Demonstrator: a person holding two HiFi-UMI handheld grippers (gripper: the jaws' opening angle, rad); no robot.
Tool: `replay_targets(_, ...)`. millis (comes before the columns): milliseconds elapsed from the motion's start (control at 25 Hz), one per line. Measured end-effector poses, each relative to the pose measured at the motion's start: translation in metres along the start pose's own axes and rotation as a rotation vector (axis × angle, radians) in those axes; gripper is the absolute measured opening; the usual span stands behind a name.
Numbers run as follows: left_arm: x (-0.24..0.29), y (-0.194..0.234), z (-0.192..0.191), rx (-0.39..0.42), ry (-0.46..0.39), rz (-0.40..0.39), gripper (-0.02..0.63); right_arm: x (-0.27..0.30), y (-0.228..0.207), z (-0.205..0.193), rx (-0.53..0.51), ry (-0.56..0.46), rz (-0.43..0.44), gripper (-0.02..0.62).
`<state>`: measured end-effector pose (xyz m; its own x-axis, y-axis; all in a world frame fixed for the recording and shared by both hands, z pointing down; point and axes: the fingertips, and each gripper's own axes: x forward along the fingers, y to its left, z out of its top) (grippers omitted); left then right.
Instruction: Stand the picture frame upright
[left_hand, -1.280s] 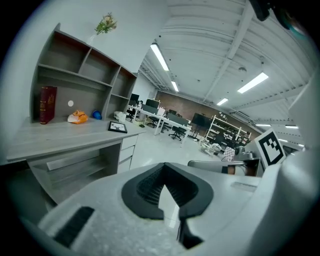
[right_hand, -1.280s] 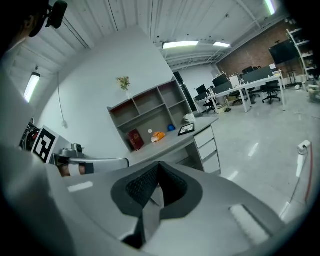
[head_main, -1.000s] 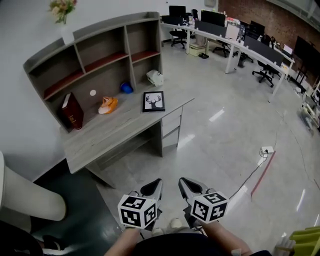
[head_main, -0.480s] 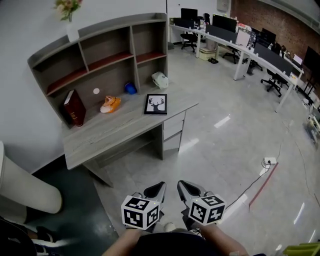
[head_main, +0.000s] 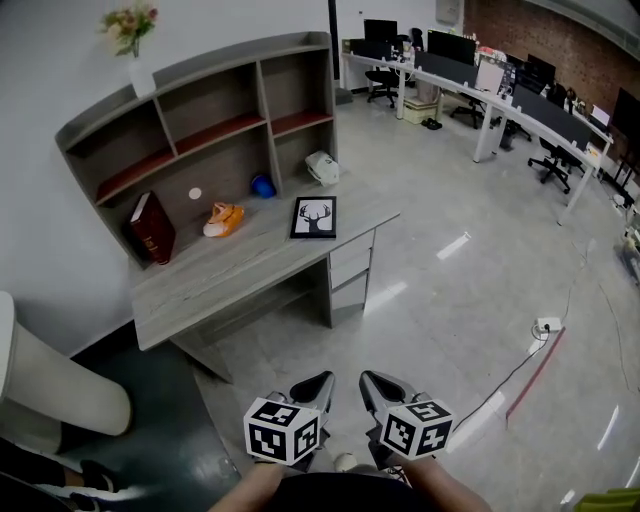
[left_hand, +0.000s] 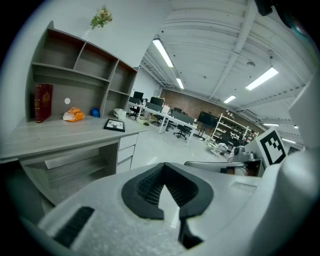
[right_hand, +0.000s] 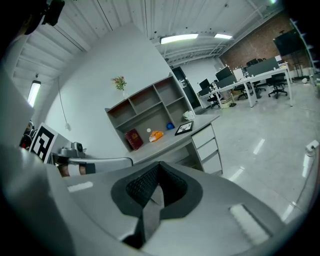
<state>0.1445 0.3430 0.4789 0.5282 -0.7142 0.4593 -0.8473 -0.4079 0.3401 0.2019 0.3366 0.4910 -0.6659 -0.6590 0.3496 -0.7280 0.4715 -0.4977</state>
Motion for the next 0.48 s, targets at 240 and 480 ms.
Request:
replay_targets(240, 0.013, 0.008, 0.008, 0.001, 0.004, -0.024, -0.005, 0.01, -0.008, 0.005, 0.005, -0.002, -0.029, -0.003)
replay_targets(480, 0.028, 0.029, 0.02, -0.012, 0.011, -0.044, -0.005, 0.036, -0.014, 0.014, 0.014, 0.008, -0.053, -0.002)
